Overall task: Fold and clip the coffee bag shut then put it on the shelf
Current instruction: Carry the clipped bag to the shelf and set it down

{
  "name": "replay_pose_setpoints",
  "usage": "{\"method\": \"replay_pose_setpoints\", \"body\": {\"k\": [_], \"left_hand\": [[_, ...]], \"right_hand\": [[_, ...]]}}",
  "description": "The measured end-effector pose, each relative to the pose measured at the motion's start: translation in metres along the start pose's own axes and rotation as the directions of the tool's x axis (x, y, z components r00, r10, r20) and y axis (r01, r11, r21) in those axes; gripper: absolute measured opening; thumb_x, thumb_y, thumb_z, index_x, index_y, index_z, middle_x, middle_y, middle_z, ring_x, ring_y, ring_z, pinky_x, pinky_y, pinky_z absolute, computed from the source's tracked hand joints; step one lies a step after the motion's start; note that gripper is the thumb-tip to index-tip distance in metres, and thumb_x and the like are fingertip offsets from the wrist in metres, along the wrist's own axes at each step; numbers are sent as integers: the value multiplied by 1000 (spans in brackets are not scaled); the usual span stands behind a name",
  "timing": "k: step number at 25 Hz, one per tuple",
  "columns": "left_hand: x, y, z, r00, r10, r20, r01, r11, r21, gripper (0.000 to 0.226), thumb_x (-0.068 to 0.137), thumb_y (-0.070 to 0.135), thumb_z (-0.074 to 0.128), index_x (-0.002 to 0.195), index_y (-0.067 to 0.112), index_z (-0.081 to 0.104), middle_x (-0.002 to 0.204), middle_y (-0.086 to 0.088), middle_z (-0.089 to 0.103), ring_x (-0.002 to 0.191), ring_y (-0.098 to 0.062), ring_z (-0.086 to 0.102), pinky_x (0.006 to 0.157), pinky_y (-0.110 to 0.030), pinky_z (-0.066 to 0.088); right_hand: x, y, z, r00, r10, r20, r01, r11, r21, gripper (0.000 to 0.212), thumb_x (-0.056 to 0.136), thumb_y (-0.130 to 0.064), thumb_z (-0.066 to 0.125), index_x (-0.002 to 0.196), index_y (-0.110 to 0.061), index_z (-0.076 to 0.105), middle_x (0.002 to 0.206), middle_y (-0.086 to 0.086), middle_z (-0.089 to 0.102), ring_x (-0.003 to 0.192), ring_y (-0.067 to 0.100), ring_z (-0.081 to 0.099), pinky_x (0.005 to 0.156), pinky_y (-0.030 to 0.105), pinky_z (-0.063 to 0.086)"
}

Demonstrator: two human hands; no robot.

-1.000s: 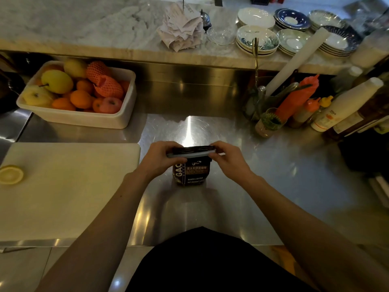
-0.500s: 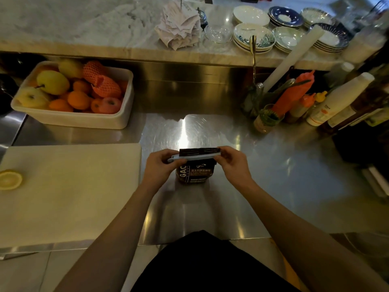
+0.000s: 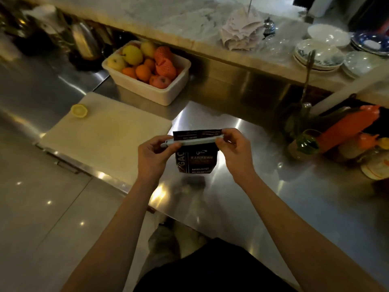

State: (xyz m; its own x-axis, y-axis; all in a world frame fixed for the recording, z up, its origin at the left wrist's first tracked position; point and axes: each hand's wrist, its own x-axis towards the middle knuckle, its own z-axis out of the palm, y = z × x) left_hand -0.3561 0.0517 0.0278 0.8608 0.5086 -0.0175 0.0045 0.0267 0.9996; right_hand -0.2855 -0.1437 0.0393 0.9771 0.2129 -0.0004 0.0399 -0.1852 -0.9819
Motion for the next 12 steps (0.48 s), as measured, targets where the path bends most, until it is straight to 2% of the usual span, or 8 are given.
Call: {"method": "replay_pose_setpoints", "body": {"k": [3, 6, 10, 12], "left_hand": [[-43, 12, -30, 984, 26, -177, -26, 1000, 2, 23, 77, 8, 77, 100, 4, 72, 95, -14, 73, 89, -20, 69, 83, -33, 57], [-86, 25, -70, 936, 41, -349, -54, 998, -27, 29, 75, 12, 78, 102, 1, 71, 99, -20, 72, 91, -24, 69, 85, -36, 57], [-161, 44, -129, 820, 64, -569, -113, 992, -50, 19, 76, 10, 77, 95, 10, 73, 87, -2, 76, 85, -15, 69, 77, -27, 56], [-205, 48, -158, 745, 82, -662, -134, 991, -29, 18, 78, 8, 75, 96, 10, 73, 87, 0, 76, 85, -14, 70, 76, -24, 55]], "right_hand": [[-16, -21, 19, 980, -87, 179, 84, 996, 23, 16, 92, -14, 62, 108, -13, 62, 97, -11, 67, 92, -3, 66, 76, 11, 53], [-38, -42, 50, 931, -164, 327, 144, 986, 85, 18, 92, -15, 62, 109, -11, 63, 99, -10, 68, 94, 1, 67, 78, 14, 54], [-88, -71, 113, 816, -243, 524, 174, 969, 178, 16, 91, -9, 62, 107, -10, 64, 96, -8, 68, 89, -1, 66, 76, 14, 54], [-122, -83, 145, 748, -275, 604, 165, 959, 232, 15, 90, -8, 63, 104, -12, 64, 94, -7, 68, 85, -2, 66, 74, 13, 52]]}}
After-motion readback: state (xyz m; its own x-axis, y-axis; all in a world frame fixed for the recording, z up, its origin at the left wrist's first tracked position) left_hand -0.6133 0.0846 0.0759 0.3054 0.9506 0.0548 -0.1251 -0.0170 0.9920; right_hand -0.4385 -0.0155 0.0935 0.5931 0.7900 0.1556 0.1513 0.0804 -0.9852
